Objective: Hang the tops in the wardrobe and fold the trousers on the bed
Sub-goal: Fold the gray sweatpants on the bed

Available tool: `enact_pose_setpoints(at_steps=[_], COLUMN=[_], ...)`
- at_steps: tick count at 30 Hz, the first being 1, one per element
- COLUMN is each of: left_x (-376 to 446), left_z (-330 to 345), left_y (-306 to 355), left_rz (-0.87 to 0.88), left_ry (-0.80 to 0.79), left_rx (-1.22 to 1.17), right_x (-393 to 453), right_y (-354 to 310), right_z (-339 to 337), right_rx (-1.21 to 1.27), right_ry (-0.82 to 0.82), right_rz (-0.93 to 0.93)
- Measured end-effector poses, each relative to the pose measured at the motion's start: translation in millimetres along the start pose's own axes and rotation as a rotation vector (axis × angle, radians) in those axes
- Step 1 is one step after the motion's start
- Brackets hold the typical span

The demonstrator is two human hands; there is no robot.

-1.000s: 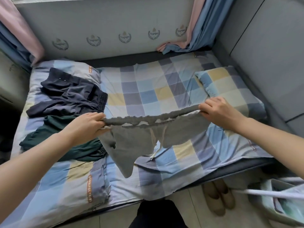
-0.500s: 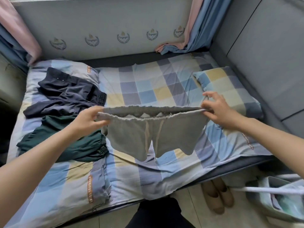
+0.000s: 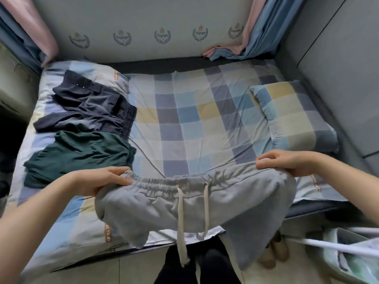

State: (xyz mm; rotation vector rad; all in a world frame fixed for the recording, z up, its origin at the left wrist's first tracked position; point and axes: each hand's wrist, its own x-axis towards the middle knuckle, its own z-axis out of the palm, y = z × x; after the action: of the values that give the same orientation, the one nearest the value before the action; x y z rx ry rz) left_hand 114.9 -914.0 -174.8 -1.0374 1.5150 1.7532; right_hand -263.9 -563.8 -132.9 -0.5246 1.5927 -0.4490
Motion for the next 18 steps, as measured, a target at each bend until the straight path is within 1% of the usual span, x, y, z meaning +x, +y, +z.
enact_pose_setpoints(at_steps=[3,5,8,9,10,13,15,18], left_x=[29.5,65.6,134.7,168.0,195.2,297.1,346.8,407.3], left_z=[-5.1,-7.1,-0.2,0.8,2.4,2.1,4.8,3.8], left_y=[12.7,16.2,12.0,2.2,-7.5,-54.7,-81.6,-104.6], left_rz=[0.061,0.120,0.168,0.189,0.204,0.163,0.107,0.098], left_ry=[0.087,0.290,0.658,0.755,0.814,0.905,0.923,0.936], left_rx=[0.074,0.179,0.272,0.287,0.289,0.307,0.340,0.319], right_x=[25.5,59.3,136.8,174.7,205.6,315.0,364.3,422.9], right_y=[-5.3,-1.5,21.2,36.8,52.1,111.9,139.0,163.5], right_z=[-25.4,-39.2,-52.0,-57.8,-59.0,-61.8,-56.4,-51.8], right_rx=[-0.029,-0.040,-0.050,-0.058,-0.062,-0.108,-0.128,-0.111], right_ry=[0.033,0.154,0.452,0.517,0.573,0.657,0.695,0.706], right_rz=[0.060,0.011,-0.147,-0.184,-0.193,-0.167,-0.152,-0.161])
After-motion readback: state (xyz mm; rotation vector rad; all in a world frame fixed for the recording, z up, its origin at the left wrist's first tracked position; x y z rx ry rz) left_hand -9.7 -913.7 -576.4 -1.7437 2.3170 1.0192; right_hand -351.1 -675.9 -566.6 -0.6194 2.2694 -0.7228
